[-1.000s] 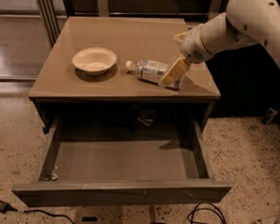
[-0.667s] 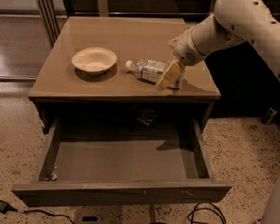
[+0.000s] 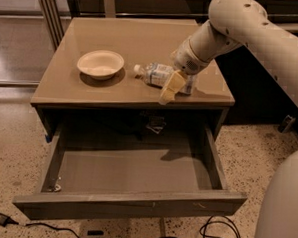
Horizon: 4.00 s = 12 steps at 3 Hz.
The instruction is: Place blue plastic bottle into top drawer
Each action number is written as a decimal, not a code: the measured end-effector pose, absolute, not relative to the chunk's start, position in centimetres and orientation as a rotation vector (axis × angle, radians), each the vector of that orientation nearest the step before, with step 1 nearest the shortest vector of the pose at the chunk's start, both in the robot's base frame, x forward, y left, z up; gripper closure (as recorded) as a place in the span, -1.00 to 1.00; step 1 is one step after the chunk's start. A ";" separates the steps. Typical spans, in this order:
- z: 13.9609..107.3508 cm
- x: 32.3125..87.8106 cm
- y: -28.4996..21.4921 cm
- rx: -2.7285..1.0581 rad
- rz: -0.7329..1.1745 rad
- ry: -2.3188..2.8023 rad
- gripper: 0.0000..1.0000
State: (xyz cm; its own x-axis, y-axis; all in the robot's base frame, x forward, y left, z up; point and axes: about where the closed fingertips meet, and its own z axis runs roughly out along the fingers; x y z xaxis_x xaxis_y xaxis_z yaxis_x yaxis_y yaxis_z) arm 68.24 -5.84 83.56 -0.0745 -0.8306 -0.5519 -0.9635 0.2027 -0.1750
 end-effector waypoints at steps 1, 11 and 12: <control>82.2 68.6 -6.2 -1.668 0.328 1.977 -1.00; 88.5 59.7 -8.6 -1.641 0.176 1.804 1.00; 86.8 56.3 -9.3 -1.603 0.206 1.761 1.00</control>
Offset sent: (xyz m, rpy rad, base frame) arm 0.0038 -0.0034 -0.0134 -0.0156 0.0311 -0.0092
